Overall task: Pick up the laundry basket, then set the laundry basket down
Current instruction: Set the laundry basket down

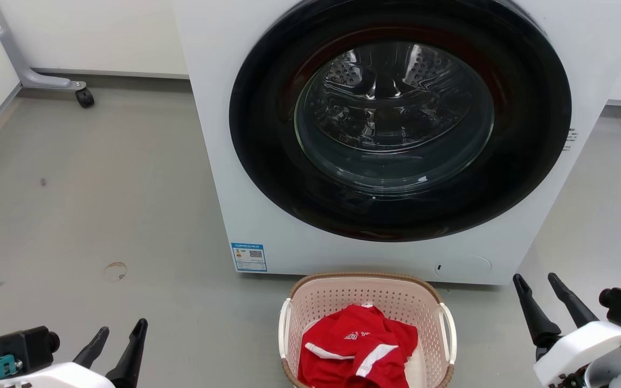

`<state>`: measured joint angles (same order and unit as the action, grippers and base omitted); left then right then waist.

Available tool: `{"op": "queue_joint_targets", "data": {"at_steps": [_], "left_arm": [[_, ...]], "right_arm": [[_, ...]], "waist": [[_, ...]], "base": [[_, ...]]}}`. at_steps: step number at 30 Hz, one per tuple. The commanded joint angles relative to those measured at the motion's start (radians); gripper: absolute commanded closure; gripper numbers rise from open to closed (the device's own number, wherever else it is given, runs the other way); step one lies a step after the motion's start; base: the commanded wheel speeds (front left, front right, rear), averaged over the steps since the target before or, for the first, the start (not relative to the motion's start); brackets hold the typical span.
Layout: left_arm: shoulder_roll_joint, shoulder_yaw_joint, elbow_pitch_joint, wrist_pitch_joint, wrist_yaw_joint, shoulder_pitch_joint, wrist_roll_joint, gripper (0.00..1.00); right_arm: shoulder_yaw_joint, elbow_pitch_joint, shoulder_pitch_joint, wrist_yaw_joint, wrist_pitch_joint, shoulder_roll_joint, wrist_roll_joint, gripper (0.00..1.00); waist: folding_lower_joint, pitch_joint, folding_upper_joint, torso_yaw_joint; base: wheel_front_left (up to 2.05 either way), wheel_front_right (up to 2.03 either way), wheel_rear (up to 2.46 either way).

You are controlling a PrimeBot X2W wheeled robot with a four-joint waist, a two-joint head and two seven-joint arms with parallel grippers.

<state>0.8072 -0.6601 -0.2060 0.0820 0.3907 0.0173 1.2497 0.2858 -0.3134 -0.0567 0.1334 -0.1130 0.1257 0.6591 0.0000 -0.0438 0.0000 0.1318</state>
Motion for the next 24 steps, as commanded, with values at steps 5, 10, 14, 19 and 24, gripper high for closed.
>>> {"op": "queue_joint_targets", "data": {"at_steps": [5, 10, 14, 19, 24], "left_arm": [[0.028, 0.048, -0.009, 0.016, 0.0, 0.069, -0.005, 0.0], [0.025, 0.047, -0.005, 0.021, 0.0, 0.072, -0.011, 0.0], [0.025, 0.046, -0.003, 0.021, 0.0, 0.073, -0.012, 0.0], [0.028, 0.04, 0.0, 0.016, -0.004, 0.076, -0.018, 0.0], [0.037, 0.018, 0.027, -0.019, 0.008, 0.092, -0.034, 0.0]], "right_arm": [[0.016, 0.022, -0.04, -0.003, 0.001, 0.02, -0.009, 0.0], [0.016, 0.024, -0.04, -0.003, 0.001, 0.02, -0.008, 0.0], [0.015, 0.024, -0.04, -0.003, 0.001, 0.019, -0.009, 0.0], [0.016, 0.024, -0.04, -0.003, 0.002, 0.02, -0.01, 0.0], [0.022, 0.01, -0.051, -0.003, 0.033, 0.031, -0.021, 0.0]], "waist": [[0.0, -0.001, 0.0, 0.0], [0.0, 0.0, 0.0, 0.001], [0.0, 0.0, 0.0, 0.002], [0.0, 0.0, 0.0, 0.001], [0.0, -0.002, 0.0, 0.001]], "base": [[0.0, 0.0, 0.0], [0.0, 0.0, 0.0], [0.0, 0.0, 0.0], [0.0, 0.0, 0.0], [0.0, 0.0, 0.0]]}}
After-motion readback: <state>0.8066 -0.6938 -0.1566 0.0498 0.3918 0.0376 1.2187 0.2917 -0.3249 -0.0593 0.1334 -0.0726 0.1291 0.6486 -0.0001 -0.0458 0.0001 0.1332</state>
